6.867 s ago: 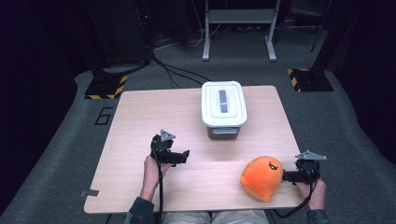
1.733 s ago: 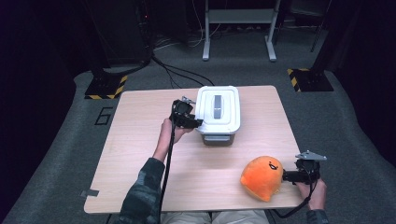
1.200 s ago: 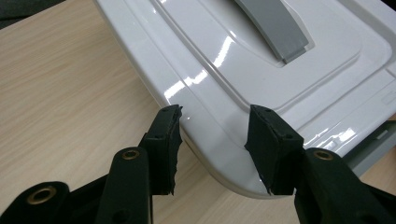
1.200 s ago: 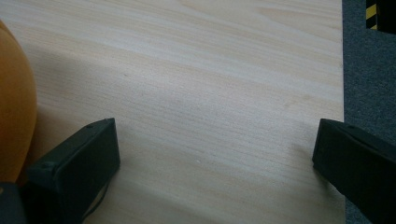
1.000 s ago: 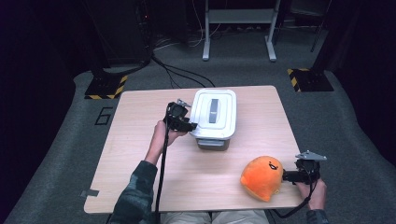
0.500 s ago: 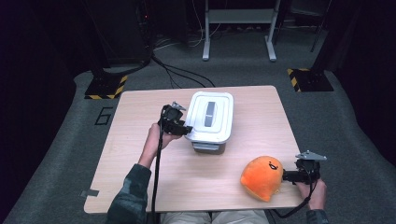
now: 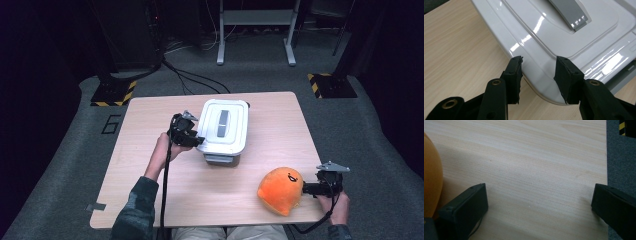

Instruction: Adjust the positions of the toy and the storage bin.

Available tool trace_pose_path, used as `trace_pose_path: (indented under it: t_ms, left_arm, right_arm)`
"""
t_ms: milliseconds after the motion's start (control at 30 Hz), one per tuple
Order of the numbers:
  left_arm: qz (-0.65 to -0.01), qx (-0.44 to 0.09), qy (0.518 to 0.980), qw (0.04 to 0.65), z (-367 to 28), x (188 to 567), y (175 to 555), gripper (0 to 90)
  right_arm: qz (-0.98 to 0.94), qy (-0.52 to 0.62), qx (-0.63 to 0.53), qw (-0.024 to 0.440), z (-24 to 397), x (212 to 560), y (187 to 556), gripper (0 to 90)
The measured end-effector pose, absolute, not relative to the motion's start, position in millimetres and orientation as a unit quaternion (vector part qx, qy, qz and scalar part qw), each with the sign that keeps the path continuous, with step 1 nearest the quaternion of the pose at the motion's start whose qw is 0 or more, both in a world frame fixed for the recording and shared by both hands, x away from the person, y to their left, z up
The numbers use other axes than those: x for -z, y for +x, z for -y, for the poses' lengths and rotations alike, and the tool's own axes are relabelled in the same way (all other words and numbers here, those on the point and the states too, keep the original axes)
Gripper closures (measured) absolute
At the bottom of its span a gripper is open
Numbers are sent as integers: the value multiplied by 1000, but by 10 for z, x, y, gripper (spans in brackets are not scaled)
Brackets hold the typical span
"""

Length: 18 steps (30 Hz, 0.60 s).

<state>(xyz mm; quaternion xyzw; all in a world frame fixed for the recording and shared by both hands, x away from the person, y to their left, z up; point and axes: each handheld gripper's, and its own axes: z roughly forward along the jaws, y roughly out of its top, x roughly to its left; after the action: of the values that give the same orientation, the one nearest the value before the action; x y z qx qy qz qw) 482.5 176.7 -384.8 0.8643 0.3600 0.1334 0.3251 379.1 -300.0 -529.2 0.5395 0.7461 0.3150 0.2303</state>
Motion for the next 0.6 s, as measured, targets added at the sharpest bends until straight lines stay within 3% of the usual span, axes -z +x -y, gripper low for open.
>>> trace_pose_path:
  t_ms: [600]
  left_arm:
    - [-344,-121,873,324,-1913,3841,4756,564]
  right_arm:
    - [-745,541,-315,230,2999,5291,3790,0]
